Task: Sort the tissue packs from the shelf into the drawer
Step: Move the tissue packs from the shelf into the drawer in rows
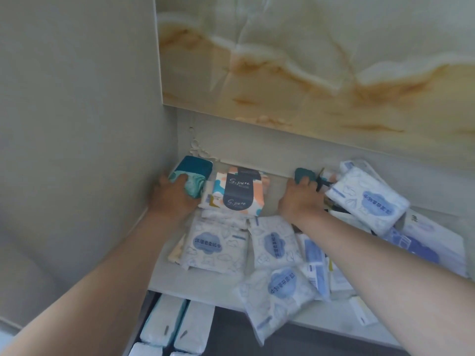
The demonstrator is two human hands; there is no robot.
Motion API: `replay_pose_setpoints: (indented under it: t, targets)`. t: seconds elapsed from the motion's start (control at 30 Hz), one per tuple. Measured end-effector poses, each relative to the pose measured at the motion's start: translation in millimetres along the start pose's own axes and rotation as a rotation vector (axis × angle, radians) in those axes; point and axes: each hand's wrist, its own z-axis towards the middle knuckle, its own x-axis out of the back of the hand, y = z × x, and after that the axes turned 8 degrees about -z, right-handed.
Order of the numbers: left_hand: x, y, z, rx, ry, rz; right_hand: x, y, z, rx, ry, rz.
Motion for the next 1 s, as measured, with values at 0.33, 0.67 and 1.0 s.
replay_pose_setpoints:
  t: [0.33,0.67,1.0]
  targets:
    - [33,40,-15,-0.14,0.372,0.037,-9,-9,-3,0.049,0.161,0.113]
    - [94,93,-95,-0.402,0.497,0.107,39,6,-67,0.302,0.526,0.285]
    - [126,103,-213,-0.589,0.183,-0.098,45,63,-185,0.292,0.592,0.841]
